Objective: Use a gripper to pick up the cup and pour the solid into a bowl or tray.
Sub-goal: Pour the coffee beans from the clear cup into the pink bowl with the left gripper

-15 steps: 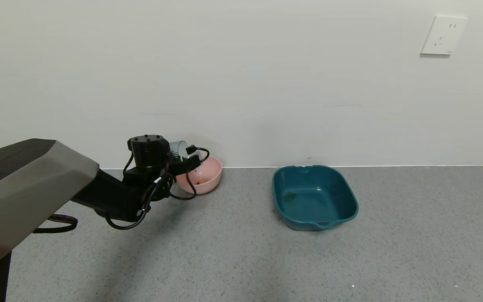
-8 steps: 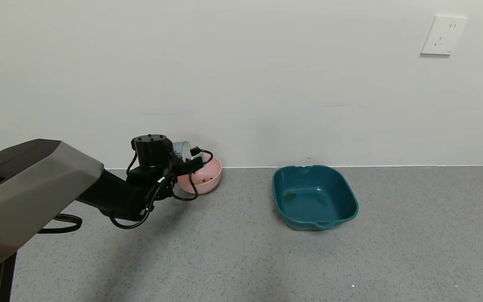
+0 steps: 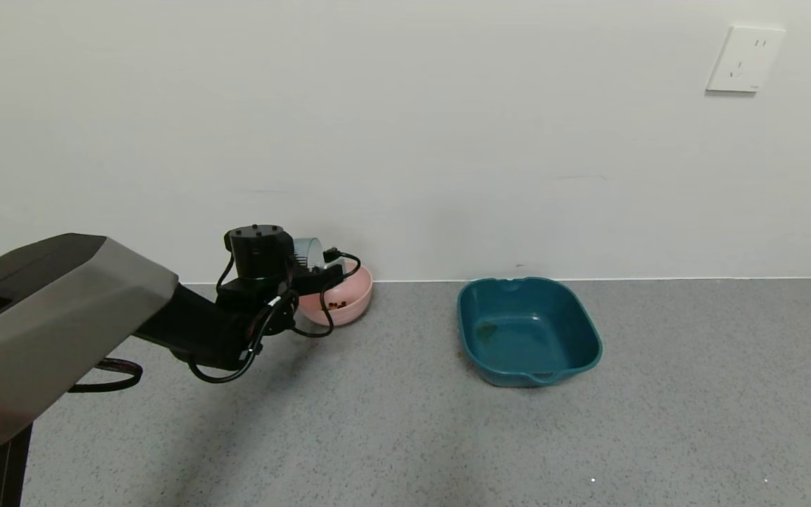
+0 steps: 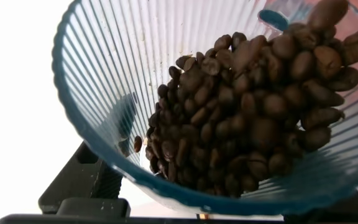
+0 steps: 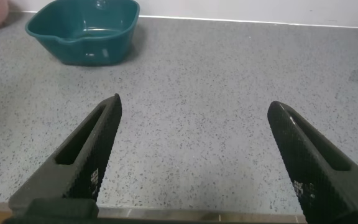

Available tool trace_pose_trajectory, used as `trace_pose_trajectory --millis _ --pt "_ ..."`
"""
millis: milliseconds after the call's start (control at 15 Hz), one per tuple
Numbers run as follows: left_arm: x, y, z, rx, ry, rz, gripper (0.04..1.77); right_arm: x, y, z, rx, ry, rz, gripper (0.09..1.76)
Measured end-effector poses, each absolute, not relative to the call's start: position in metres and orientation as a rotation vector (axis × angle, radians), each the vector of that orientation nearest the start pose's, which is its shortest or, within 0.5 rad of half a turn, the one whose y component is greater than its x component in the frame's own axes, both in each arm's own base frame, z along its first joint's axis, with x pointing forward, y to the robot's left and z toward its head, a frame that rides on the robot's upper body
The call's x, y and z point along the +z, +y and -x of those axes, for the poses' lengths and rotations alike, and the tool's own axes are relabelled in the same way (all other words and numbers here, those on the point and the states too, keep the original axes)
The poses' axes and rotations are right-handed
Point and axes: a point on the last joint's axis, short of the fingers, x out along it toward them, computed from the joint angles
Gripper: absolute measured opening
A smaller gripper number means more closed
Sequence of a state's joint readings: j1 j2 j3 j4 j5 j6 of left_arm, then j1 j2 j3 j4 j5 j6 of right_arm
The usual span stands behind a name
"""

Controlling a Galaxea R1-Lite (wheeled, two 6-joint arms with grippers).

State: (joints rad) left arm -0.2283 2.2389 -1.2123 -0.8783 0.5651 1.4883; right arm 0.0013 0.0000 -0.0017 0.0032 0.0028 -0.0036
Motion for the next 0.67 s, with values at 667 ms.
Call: trace_pose_trajectory --millis 667 --pt "0.1127 -0.0874 -0.4302 0.177 0.379 -1.592 1.32 0.0757 0.0000 0.0229 0.004 0.001 0.003 1.71"
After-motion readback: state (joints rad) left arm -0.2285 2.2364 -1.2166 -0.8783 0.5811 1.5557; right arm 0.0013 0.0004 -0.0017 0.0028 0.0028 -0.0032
